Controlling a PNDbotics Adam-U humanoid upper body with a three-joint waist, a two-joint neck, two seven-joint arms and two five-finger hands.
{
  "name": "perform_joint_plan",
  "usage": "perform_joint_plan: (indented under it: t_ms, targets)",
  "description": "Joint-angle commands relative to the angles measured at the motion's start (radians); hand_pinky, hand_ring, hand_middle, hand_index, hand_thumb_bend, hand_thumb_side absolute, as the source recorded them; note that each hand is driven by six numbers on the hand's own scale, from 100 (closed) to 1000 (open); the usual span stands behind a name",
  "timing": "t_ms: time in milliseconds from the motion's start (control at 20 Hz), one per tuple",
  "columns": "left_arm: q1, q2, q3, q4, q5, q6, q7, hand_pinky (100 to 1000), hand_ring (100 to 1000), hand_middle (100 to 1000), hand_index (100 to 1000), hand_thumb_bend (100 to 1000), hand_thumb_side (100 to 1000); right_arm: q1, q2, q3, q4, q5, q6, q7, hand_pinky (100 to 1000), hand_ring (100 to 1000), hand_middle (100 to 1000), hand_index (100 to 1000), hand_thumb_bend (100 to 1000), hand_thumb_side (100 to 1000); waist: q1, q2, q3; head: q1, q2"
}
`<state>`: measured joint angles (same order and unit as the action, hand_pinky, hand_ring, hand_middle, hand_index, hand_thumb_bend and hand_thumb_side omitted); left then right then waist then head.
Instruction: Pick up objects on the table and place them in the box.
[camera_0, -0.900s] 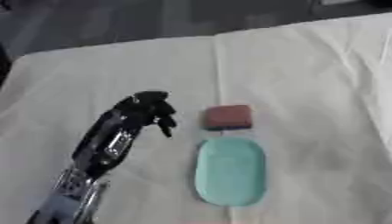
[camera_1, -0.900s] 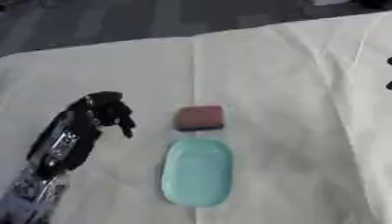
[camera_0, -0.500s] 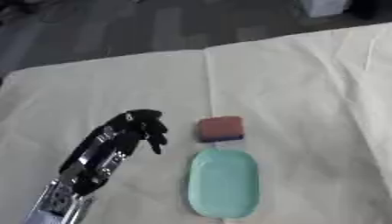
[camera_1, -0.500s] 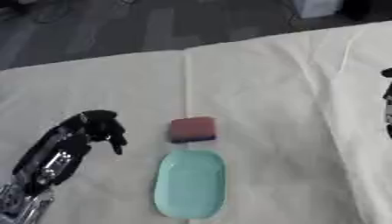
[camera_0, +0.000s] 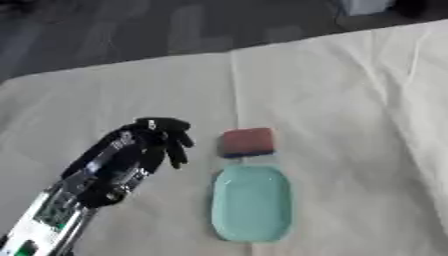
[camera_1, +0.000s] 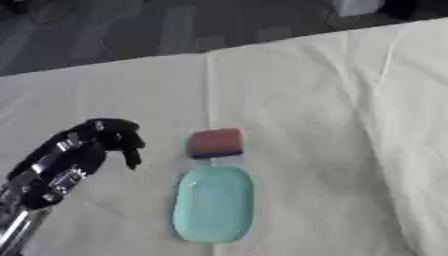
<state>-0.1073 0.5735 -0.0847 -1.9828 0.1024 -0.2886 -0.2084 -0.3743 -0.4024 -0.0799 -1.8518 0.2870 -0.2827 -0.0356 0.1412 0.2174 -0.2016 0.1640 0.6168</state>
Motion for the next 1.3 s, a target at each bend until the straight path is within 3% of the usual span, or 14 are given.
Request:
perform_joint_plan:
  t_ms: [50, 100, 150, 500, 550, 650, 700, 850, 1100, 1300]
  targets:
    - [-0.033, 0.084, 0.0, -0.017, -0.083, 0.028, 0.081, 413, 533, 608, 821, 100, 633, 0.002, 0.001, -0.006, -0.025, -0.015, 0.002, 0.005, 401, 609, 852, 854, 100, 457, -0.011, -0.014, -0.001, 0.027, 0.02]
    - [-0.044, 0.102, -0.005, -0.017, -0.113, 0.043, 0.105, 413, 533, 608, 821, 100, 649, 0.006, 0.007, -0.009, -0.029, -0.017, 0.003, 0.006, 401, 609, 852, 854, 100, 457, -0.012, -0.014, -0.002, 0.029, 0.026]
    - [-0.056, 0.116, -0.009, -0.017, -0.143, 0.063, 0.13, 434, 526, 610, 818, 100, 552, 0.01, 0.016, -0.013, -0.035, -0.019, 0.006, 0.004, 401, 609, 852, 855, 100, 462, -0.012, -0.014, -0.003, 0.03, 0.032]
    - [-0.118, 0.171, -0.058, -0.017, -0.318, 0.213, 0.217, 450, 550, 613, 815, 168, 479, 0.023, 0.041, -0.018, -0.061, -0.023, 0.02, 0.006, 400, 609, 853, 856, 100, 463, -0.013, -0.015, -0.01, 0.029, 0.054]
    - [-0.126, 0.179, -0.064, -0.017, -0.338, 0.228, 0.217, 359, 545, 618, 816, 206, 436, 0.025, 0.044, -0.018, -0.063, -0.024, 0.021, 0.006, 400, 609, 853, 857, 100, 465, -0.013, -0.017, -0.011, 0.027, 0.057]
    - [-0.144, 0.194, -0.077, -0.017, -0.377, 0.252, 0.209, 369, 557, 624, 818, 260, 395, 0.029, 0.051, -0.018, -0.067, -0.026, 0.023, 0.006, 399, 609, 854, 858, 100, 466, -0.012, -0.02, -0.012, 0.023, 0.065]
    - [-0.154, 0.204, -0.085, -0.017, -0.396, 0.258, 0.199, 372, 560, 625, 819, 267, 391, 0.032, 0.054, -0.017, -0.07, -0.028, 0.024, 0.007, 399, 609, 854, 858, 100, 466, -0.012, -0.022, -0.012, 0.023, 0.069]
    - [-0.183, 0.231, -0.104, -0.017, -0.442, 0.264, 0.149, 410, 590, 649, 843, 430, 301, 0.037, 0.061, -0.017, -0.076, -0.03, 0.028, 0.009, 399, 609, 855, 858, 100, 468, -0.01, -0.027, -0.014, 0.021, 0.083]
    - [-0.221, 0.275, -0.128, -0.017, -0.505, 0.289, 0.022, 516, 624, 696, 888, 473, 308, 0.043, 0.069, -0.016, -0.083, -0.031, 0.031, 0.011, 399, 608, 855, 859, 100, 471, -0.004, -0.034, -0.018, 0.015, 0.099]
    - [-0.257, 0.292, -0.143, -0.017, -0.54, 0.322, -0.047, 537, 632, 703, 893, 488, 316, 0.048, 0.076, -0.017, -0.093, -0.031, 0.035, 0.011, 398, 608, 855, 860, 100, 472, 0.0, -0.038, -0.018, 0.011, 0.11]
